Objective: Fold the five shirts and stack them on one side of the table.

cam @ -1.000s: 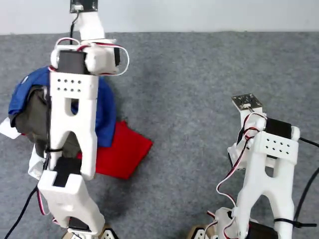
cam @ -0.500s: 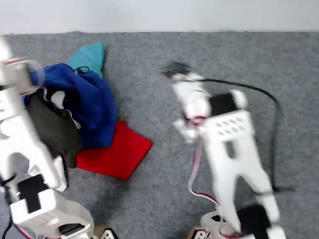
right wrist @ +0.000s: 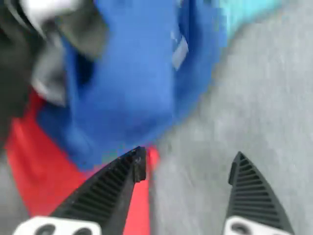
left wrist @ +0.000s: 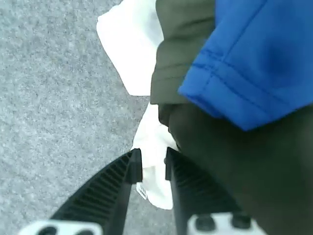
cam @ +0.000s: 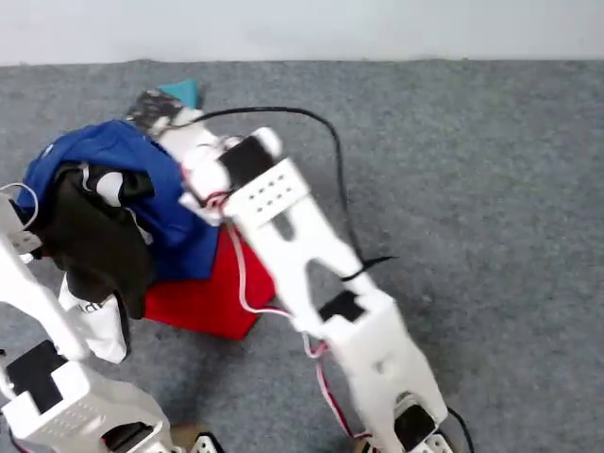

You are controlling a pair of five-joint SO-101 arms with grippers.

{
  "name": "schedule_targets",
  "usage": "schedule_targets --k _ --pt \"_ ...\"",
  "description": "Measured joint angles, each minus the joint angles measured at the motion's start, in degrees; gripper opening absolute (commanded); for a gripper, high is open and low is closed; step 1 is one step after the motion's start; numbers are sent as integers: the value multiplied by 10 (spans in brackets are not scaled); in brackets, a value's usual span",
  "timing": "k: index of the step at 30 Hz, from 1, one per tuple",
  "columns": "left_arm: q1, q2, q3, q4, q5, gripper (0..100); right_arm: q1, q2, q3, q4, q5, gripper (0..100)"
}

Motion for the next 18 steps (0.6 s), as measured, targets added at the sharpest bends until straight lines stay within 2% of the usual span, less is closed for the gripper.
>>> schedule_targets --k 4,8,10,14,16,18 --pt "1 0 3 0 0 88 -39 119 -175 -2 -23 257" --pt "0 0 3 0 0 88 -46 178 -200 -21 -29 246" --pt "1 0 3 0 0 88 -44 193 -200 -33 -29 191" --pt "0 0 3 0 0 87 -43 207 -200 -53 -29 0" --pt "0 0 3 0 0 87 -33 207 -204 -54 -29 39" --pt "0 0 3 0 0 87 -16 207 -214 -54 -29 24"
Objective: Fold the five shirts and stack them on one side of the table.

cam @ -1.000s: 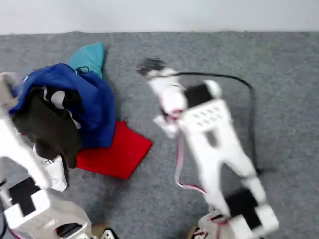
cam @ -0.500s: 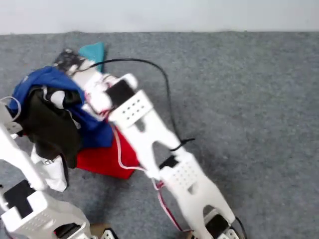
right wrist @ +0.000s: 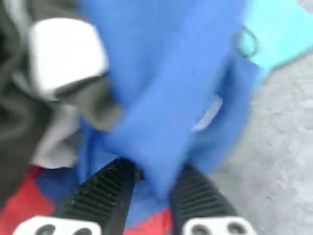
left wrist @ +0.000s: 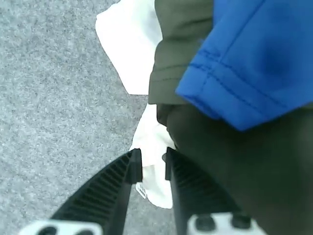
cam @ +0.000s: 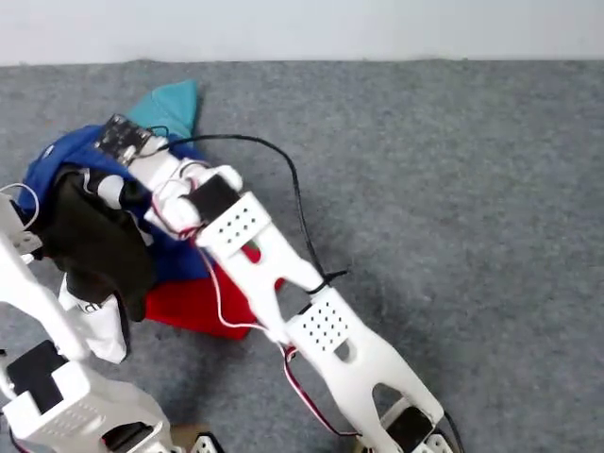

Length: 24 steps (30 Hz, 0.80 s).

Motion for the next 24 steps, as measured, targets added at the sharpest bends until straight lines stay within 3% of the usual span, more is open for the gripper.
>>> schedule_targets --k 12,17,24 --pt "0 0 0 0 0 87 116 -97 -4 82 2 9" --pt "0 0 0 0 0 87 171 -145 -4 116 58 9" --pt "0 0 0 0 0 87 258 -256 -4 142 67 9"
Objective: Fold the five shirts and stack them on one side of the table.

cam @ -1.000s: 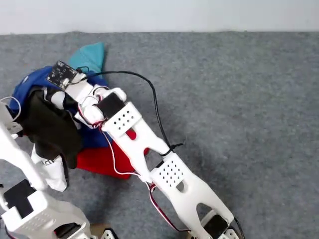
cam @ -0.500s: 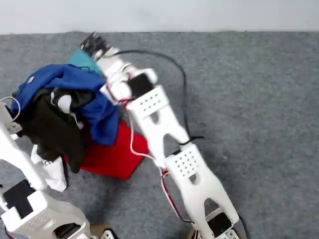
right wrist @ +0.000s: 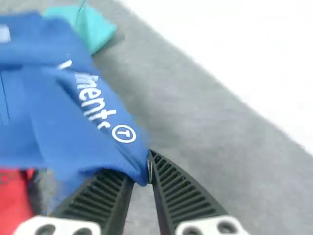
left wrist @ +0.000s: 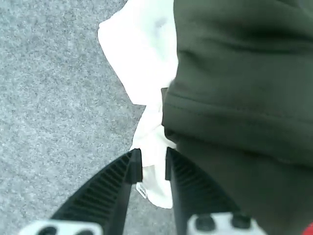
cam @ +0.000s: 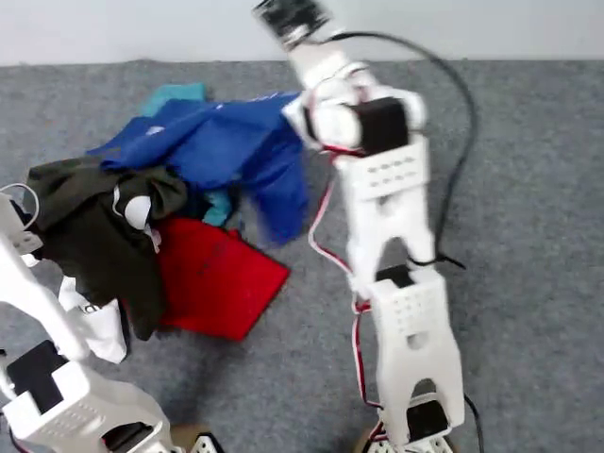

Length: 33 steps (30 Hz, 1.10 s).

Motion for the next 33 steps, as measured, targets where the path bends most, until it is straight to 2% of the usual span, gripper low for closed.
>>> schedule_targets --k 7,12,20,23,27,33 --pt "25 0 0 0 1 87 71 -59 0 9 0 9" --pt "113 0 0 0 -1 87 141 -77 0 9 0 9" --pt "291 0 -25 -2 -2 87 248 -108 -2 9 0 9" --pt "363 0 -3 -50 -4 87 272 -108 -2 9 0 9" --pt "418 27 59 -180 -4 87 282 -108 -2 9 0 9" --pt "484 102 68 -226 -4 87 306 -108 -2 9 0 9"
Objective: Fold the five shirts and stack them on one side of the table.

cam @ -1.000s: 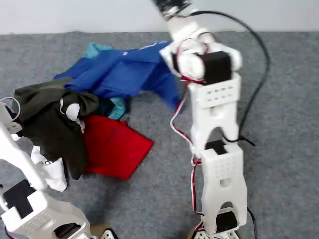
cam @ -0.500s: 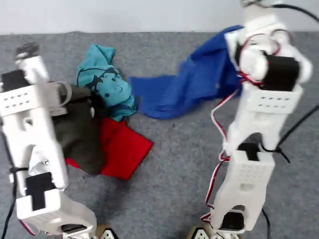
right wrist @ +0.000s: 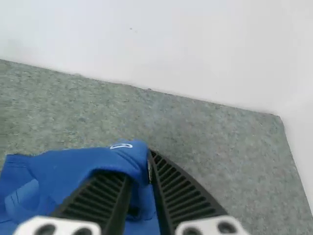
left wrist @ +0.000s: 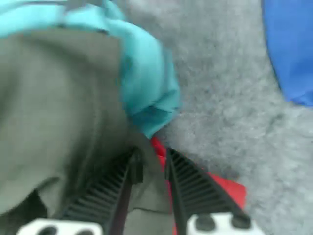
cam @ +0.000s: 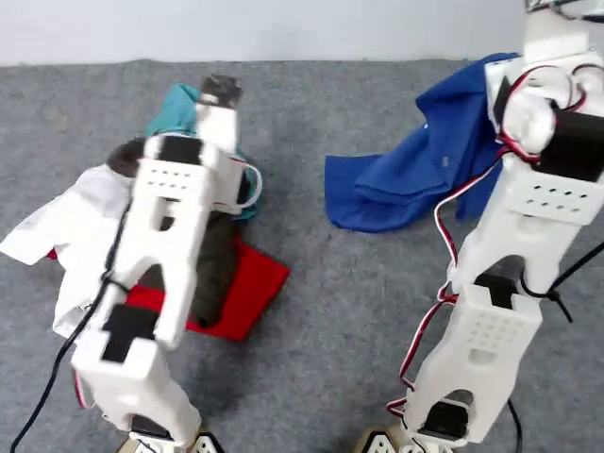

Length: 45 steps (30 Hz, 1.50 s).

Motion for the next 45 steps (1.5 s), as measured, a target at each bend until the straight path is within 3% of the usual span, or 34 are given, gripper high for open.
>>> schedule_targets --k 7,12,23,27,31,40,45 --pt "-39 165 -14 -40 -4 87 6 0 0 0 0 9" --pt "-100 221 -100 28 -39 86 6 0 0 0 0 9" --pt "-406 309 -254 84 -137 86 6 0 0 0 0 9" --pt "-475 331 -328 146 -144 86 6 0 11 0 0 9" --pt "-472 339 -408 217 -143 86 -10 0 68 0 0 9" --pt "-385 214 -466 226 -91 89 -90 0 232 0 0 9" --pt "-356 113 -466 226 -91 92 -185 0 296 0 0 9"
